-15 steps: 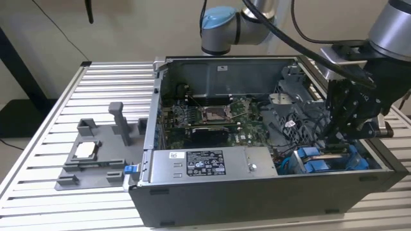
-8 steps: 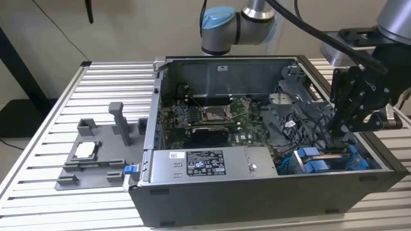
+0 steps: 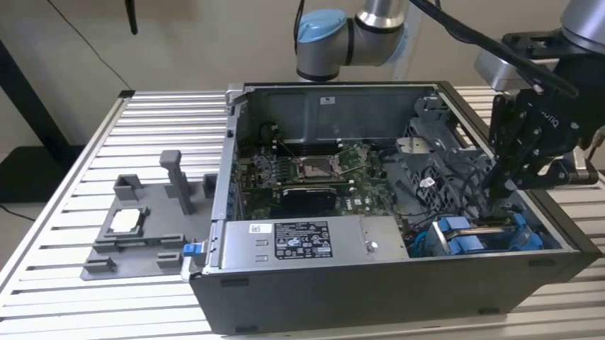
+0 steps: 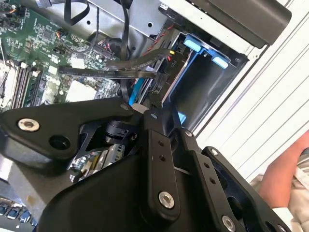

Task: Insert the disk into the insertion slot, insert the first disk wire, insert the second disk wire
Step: 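Insert the second disk wire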

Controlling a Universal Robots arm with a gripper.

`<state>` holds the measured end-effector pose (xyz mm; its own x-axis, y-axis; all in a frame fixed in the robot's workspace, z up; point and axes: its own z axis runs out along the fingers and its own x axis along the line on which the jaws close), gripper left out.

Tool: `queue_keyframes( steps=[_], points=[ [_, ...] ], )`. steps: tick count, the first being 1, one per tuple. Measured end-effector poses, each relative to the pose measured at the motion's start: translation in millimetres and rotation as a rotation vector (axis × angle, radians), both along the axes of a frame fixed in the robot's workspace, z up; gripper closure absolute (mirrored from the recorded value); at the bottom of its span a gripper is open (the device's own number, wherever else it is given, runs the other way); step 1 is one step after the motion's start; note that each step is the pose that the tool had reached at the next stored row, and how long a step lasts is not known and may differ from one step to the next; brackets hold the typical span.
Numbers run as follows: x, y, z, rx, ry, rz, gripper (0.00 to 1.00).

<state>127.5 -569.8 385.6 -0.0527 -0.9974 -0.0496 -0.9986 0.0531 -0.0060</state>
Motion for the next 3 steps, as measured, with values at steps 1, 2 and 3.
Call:
queue_keyframes(
  steps=[1,2,3],
  points=[
    [0.0,0.0,0.1,0.0,0.0,0.0,0.76],
    [0.0,0.0,0.1,0.0,0.0,0.0,0.76],
    [0.0,0.0,0.1,0.0,0.0,0.0,0.76]
  ],
)
